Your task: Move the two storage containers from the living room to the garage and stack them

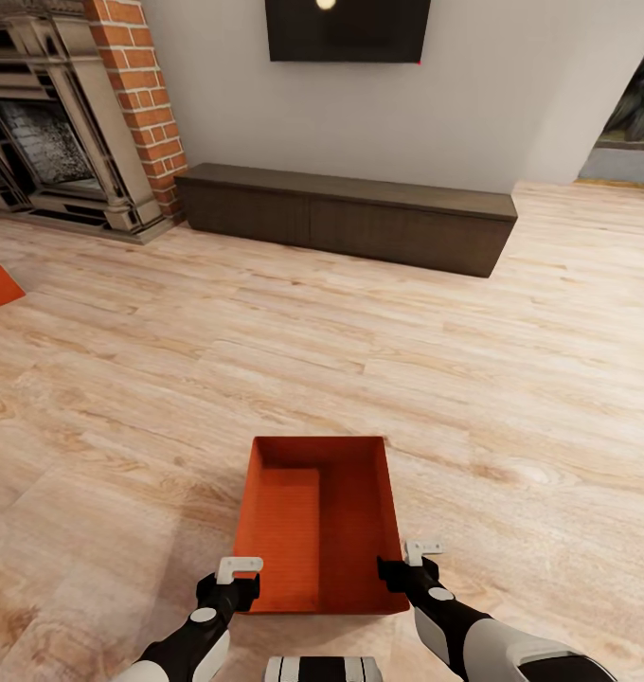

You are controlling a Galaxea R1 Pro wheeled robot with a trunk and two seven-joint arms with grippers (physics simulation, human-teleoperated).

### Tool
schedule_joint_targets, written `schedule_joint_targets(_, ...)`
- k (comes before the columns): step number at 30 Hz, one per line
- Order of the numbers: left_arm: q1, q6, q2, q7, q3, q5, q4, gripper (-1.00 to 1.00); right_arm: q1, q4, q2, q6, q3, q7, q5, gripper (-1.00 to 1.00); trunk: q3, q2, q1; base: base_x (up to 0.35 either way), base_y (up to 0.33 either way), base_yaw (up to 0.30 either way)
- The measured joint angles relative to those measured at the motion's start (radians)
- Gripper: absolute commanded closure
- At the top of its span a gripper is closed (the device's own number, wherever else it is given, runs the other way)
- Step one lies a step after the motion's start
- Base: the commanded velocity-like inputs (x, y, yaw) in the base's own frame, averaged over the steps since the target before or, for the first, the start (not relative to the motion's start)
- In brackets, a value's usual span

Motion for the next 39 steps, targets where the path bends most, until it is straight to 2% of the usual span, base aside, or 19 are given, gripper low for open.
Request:
schedule_joint_targets(16, 0.0, 0.0, 0.001, 0.0, 0.001, 0.007, -0.001, -1.0, 0.0, 0.0, 0.0, -0.004, 0.0, 0.0, 0.0, -1.0, 0.0, 0.0, 0.0, 0.0, 0.0, 0.0)
schedule_joint_targets(19, 0.0, 0.0, 0.003, 0.0, 0.001, 0.029, -0.001, -1.0, 0.0, 0.0, 0.0, -0.004, 0.0, 0.0, 0.0, -1.0, 0.0, 0.0, 0.0, 0.0, 0.0, 0.0)
schedule_joint_targets(21, 0.0, -0.001, 0.003, 0.0, 0.001, 0.06, 0.0, -1.0, 0.0, 0.0, 0.0, -0.004, 0.0, 0.0, 0.0, -1.0, 0.0, 0.0, 0.0, 0.0, 0.0, 0.0)
schedule_joint_targets(24, 0.0, -0.003, 0.003, -0.001, 0.001, 0.079, 0.0, -1.0, 0.0, 0.0, 0.0, -0.004, 0.0, 0.0, 0.0, -1.0, 0.0, 0.0, 0.0, 0.0, 0.0, 0.0)
schedule_joint_targets(39, 0.0, -0.004, 0.003, -0.001, -0.001, 0.085, 0.0, -1.0, 0.0, 0.0, 0.0, -0.004, 0.0, 0.0, 0.0, -1.0, 0.0, 0.0, 0.0, 0.0, 0.0, 0.0)
